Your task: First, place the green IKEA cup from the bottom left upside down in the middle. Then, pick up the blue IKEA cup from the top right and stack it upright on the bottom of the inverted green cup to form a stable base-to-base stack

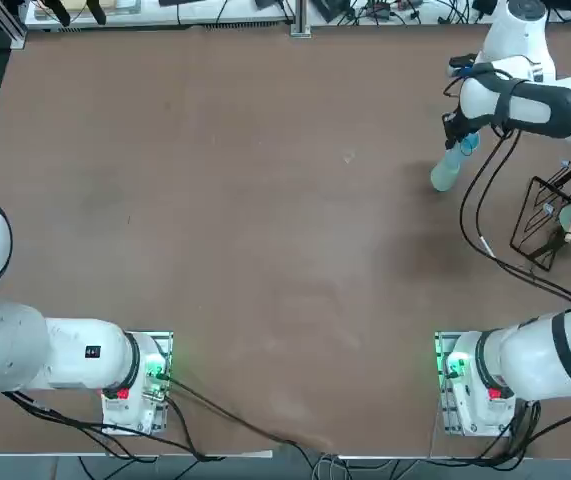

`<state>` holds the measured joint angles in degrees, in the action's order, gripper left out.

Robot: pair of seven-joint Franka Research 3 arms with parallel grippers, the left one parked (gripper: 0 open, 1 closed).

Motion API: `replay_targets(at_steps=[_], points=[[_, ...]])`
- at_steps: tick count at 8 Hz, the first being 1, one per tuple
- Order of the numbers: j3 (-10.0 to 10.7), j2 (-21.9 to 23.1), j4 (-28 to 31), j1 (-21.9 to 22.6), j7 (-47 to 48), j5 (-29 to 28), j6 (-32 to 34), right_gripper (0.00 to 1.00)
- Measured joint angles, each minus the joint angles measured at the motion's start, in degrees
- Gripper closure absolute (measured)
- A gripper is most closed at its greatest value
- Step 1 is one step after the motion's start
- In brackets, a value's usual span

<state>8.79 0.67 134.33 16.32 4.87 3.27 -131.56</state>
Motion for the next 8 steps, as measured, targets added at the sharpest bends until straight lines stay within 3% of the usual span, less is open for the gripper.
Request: replay_targets(at_steps=[8], points=[[0.0, 0.0, 0.8, 0.4, 0.3, 0.5, -0.1, 0.93]])
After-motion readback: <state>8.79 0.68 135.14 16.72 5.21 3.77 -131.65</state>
